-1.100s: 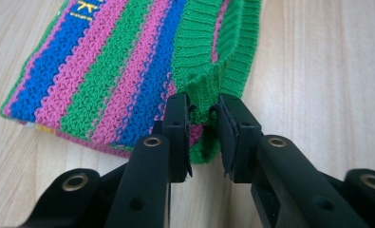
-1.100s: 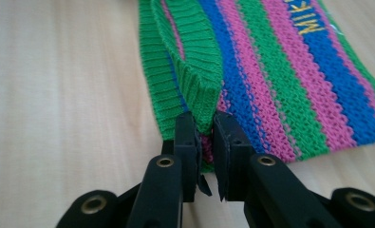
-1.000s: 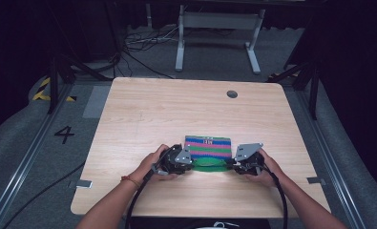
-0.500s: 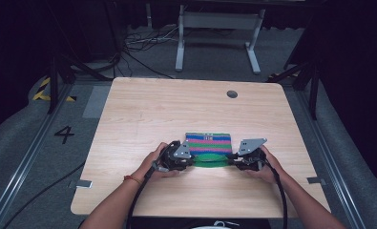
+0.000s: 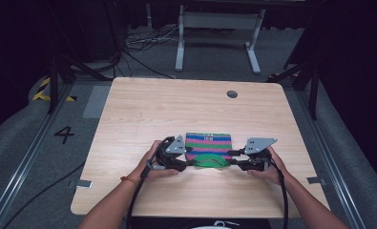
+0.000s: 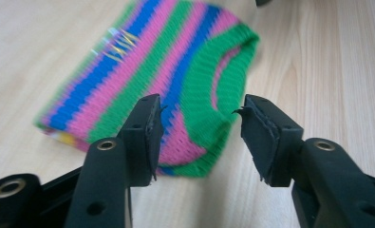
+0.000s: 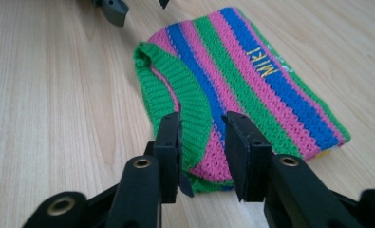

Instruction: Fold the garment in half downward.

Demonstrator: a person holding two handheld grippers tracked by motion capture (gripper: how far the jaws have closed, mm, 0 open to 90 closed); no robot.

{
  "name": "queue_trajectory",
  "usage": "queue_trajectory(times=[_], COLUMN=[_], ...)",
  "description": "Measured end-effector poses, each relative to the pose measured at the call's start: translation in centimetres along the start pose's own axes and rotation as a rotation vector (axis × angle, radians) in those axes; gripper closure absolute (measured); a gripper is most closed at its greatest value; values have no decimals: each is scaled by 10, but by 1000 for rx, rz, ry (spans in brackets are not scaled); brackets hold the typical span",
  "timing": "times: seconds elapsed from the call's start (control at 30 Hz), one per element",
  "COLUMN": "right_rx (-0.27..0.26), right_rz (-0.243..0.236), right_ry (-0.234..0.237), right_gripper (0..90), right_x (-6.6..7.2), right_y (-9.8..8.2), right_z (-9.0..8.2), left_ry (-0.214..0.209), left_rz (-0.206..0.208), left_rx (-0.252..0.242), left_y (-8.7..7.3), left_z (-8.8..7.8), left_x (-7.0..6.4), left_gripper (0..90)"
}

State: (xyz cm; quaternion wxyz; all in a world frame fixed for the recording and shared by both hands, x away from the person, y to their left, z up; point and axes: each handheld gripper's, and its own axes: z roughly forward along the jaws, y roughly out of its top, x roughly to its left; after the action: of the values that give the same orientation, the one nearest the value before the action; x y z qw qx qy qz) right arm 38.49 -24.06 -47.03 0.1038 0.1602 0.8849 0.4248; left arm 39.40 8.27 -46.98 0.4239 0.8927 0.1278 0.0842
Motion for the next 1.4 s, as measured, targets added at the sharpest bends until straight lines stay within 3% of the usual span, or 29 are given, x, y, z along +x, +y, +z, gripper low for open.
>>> queue_trajectory(times=[0.07, 0.23, 0.33, 0.4, 0.57, 0.7, 0.83, 0.87, 1.0, 1.03, 1.07, 1.13, 1.17, 1.4], right_rx=[9, 30, 80, 106, 96, 107, 113, 105, 121, 126, 132, 143, 143, 197], right_rz=[-5, 7, -2, 0, 21, 13, -23, -22, -34, -37, -40, -38, -38, -21], right_ry=[1, -12, -12, -9, -7, -19, -40, -33, -42, -47, -51, -69, -69, -149], right_gripper=[744, 812, 826, 828, 828, 794, 755, 733, 674, 656, 632, 592, 592, 415], right_x=[1, 1, 2, 3, 2, 4, 6, 6, 9, 9, 8, 7, 7, 5], right_y=[1, 0, -4, -8, -10, -7, 2, 4, 9, 10, 10, 11, 11, 7], right_z=[2, 12, 20, 25, 27, 25, 20, 18, 9, 6, 3, -2, -2, -21], left_ry=[10, -14, -34, -41, -39, -28, -25, 3, 33, 65, 65, 107, 107, 175], left_rz=[1, 22, 23, 20, 20, 47, 47, 54, 59, 50, 50, 48, 48, 34], left_rx=[16, 83, 127, 118, 128, 150, 127, 141, 180, 207, 207, 242, 242, 256], left_y=[1, -3, -7, -10, -10, -3, 2, 3, 3, 2, 2, -1, -1, -7], left_z=[1, 15, 25, 26, 26, 24, 15, 11, 5, 0, 0, -9, -9, -34], left_x=[0, -1, -1, -1, -1, -3, -1, -1, 0, 1, 1, 2, 2, 1], left_gripper=[632, 754, 771, 772, 765, 715, 676, 651, 560, 527, 502, 457, 400, 265])
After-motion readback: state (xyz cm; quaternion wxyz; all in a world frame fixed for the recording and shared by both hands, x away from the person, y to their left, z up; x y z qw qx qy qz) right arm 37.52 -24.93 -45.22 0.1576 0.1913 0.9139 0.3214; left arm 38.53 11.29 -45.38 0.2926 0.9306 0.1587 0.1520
